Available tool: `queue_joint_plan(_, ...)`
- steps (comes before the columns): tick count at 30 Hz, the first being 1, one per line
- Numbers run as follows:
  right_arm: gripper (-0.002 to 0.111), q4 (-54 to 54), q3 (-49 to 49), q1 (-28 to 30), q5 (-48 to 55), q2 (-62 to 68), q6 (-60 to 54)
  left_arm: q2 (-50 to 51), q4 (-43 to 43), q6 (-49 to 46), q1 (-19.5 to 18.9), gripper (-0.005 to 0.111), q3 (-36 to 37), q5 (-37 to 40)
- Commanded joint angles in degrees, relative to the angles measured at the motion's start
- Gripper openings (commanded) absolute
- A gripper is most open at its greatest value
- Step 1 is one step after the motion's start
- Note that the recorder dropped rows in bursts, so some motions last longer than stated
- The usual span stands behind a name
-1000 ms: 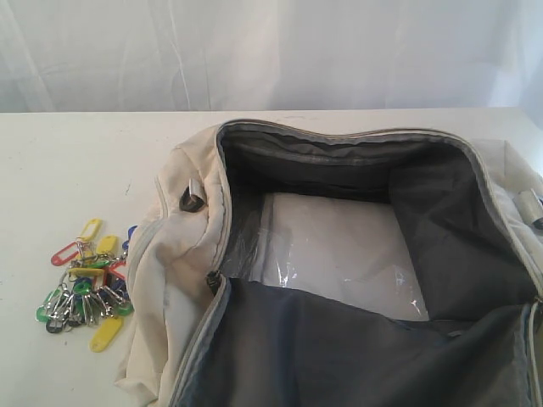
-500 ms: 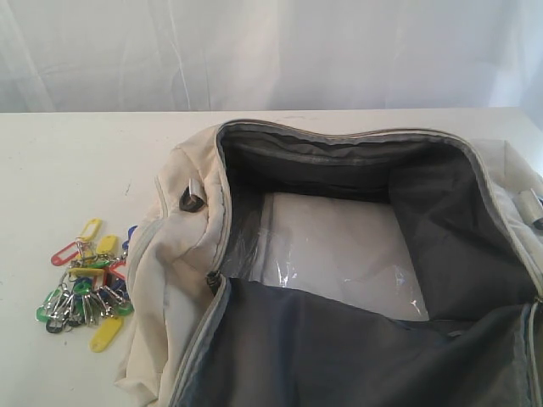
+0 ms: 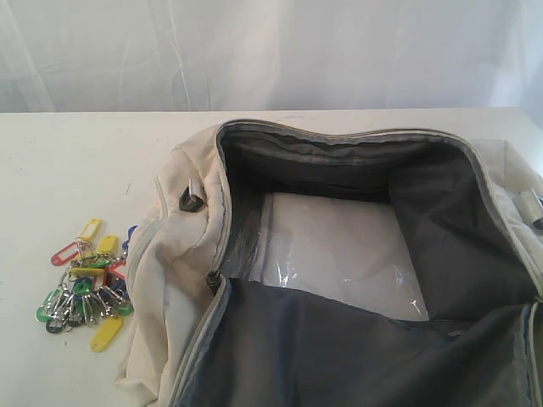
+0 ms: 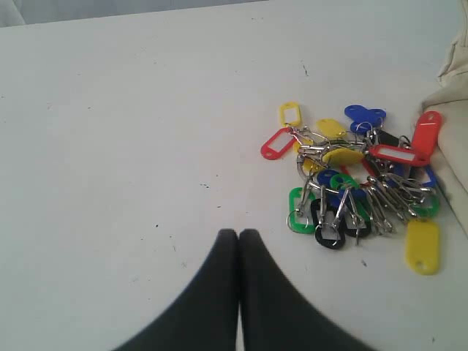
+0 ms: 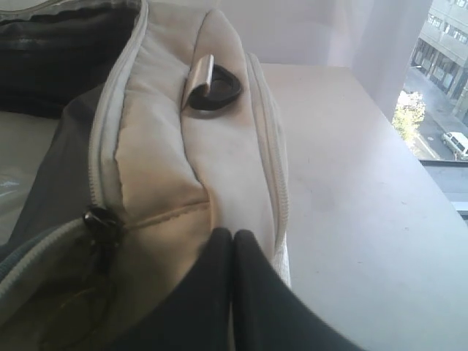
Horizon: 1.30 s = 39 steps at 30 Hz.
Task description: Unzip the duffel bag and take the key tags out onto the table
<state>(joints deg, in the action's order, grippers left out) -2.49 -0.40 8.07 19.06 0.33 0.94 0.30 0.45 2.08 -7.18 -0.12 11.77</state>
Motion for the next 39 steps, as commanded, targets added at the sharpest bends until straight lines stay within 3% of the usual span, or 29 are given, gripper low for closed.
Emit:
queue_joint_plan(1,0.000,0.0,0.4,0.6,-1.0,-0.3,-0.9,-0.3,0.1,0.6,-0.1,0.000,0.1,-0.2)
queue_joint_plan(39,0.000,0.7,0.4,-3.0,-1.3,-0.3,-0.3,-0.3,0.1,0.6,-0.1,0.000,0.1,-0.2)
